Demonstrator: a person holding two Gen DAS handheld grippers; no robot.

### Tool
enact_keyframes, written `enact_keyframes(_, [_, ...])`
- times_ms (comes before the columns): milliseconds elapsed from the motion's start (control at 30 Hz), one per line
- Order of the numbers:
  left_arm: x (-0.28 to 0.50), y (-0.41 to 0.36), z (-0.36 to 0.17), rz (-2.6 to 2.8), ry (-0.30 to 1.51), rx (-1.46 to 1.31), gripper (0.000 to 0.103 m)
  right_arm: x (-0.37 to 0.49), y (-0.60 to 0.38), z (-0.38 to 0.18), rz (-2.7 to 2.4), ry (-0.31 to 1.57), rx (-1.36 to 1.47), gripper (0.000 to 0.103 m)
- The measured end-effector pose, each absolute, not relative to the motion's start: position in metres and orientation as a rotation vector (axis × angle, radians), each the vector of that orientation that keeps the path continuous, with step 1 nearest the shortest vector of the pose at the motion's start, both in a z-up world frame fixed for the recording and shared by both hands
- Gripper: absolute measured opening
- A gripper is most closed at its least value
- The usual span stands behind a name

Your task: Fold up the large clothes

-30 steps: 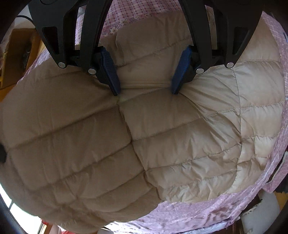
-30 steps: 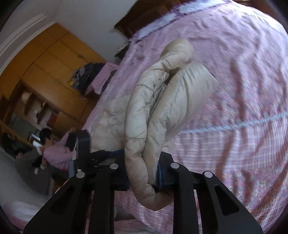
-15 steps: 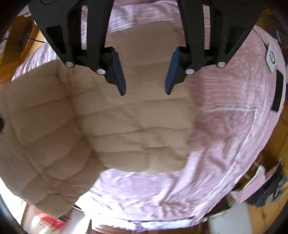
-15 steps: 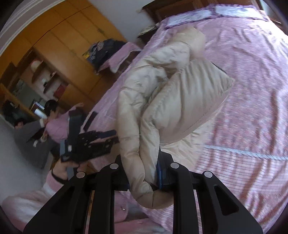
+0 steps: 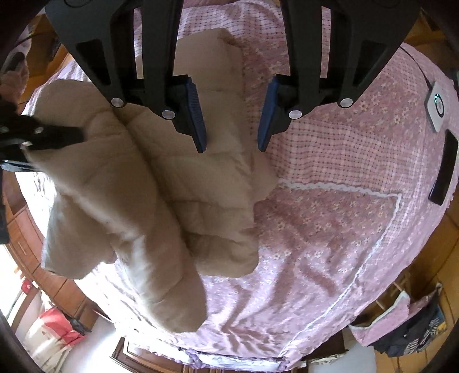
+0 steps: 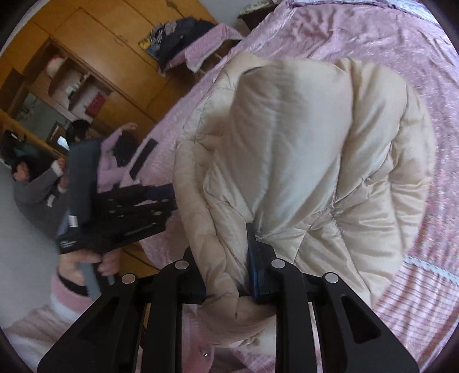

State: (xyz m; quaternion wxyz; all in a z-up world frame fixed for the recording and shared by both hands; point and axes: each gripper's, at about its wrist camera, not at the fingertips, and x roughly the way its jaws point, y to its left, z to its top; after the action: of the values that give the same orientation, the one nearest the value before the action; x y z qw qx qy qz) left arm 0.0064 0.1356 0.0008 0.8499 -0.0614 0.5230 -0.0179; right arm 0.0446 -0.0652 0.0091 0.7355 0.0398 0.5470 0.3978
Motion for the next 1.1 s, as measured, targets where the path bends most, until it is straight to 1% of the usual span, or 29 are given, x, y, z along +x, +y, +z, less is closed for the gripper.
enact_keyframes(167, [0.002,0.149,0.000,-0.015,1.097,-0.146,0.037,0.047,-0.052,-0.007,0.868,1.231,0.074,0.028])
enact_keyframes(200, [0.002,0.152,0.000,-0.011,1.095,-0.147,0.037,0.047,-0.051,-0.010,0.869,1.236,0.079,0.031])
enact_keyframes(367, [-0.003,0.162,0.003,0.005,1.085,-0.154,0.037,0.047,-0.051,-0.013,0.871,1.234,0.071,0.035])
enact_keyframes(467, [-0.006,0.167,0.006,0.016,1.081,-0.161,0.037,0.045,-0.050,-0.013,0.881,1.226,0.069,0.041])
enact_keyframes(567, [-0.009,0.168,0.011,0.016,1.073,-0.161,0.037,0.039,-0.040,-0.007,0.906,1.212,0.075,0.056])
enact_keyframes(600, [-0.009,0.168,0.012,0.016,1.073,-0.159,0.037,0.037,-0.038,-0.003,0.917,1.203,0.077,0.066])
enact_keyframes(633, [-0.010,0.168,0.013,0.013,1.075,-0.157,0.037,0.035,-0.037,0.000,0.915,1.195,0.068,0.070])
enact_keyframes(767, [-0.012,0.169,0.022,0.002,1.078,-0.154,0.037,0.027,-0.031,0.015,0.904,1.166,0.026,0.073])
enact_keyframes(867, [-0.013,0.169,0.034,-0.012,1.062,-0.161,0.037,0.019,-0.035,0.032,0.902,1.131,0.037,0.085])
enact_keyframes(1100, [-0.012,0.159,0.057,-0.062,1.040,-0.170,0.037,0.007,-0.064,0.055,0.870,1.107,0.064,0.087])
